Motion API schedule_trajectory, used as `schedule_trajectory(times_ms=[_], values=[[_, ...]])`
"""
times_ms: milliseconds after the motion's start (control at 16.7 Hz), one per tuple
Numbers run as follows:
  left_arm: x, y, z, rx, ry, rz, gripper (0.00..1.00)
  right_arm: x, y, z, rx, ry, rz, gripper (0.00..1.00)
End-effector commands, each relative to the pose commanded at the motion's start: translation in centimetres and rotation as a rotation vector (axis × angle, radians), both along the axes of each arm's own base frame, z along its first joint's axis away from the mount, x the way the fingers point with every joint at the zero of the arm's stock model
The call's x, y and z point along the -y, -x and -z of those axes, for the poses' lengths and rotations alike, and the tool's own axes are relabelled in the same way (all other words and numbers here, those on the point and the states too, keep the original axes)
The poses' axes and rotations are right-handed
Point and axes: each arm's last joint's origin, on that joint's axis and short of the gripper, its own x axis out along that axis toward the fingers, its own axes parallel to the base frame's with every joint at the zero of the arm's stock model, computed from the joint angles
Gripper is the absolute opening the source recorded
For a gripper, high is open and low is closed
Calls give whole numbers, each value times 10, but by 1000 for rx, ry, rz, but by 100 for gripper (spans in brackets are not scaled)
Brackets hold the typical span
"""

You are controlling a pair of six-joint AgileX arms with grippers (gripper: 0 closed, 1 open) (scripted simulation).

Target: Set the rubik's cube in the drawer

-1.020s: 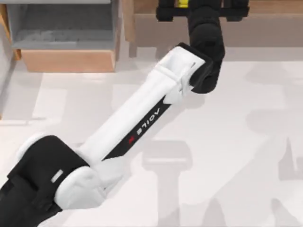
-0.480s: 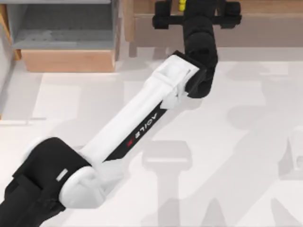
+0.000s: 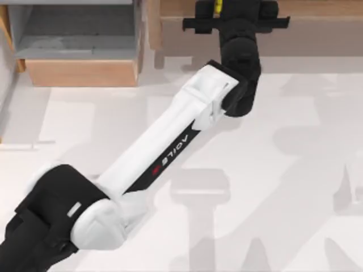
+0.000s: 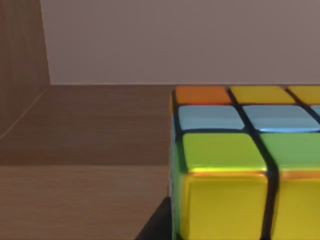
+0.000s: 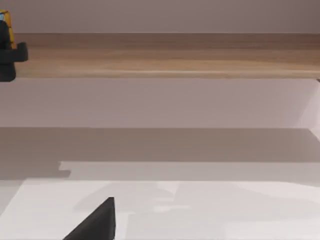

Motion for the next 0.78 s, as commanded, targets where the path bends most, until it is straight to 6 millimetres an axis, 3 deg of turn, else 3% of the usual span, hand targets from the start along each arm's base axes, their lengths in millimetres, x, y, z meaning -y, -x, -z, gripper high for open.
schedule_trajectory(times_ms=[360, 780], values=[[0, 0, 0, 0, 0, 0, 2, 0, 0, 0, 0, 0, 0, 100], [0, 0, 0, 0, 0, 0, 0, 0, 0, 0, 0, 0, 0, 100]])
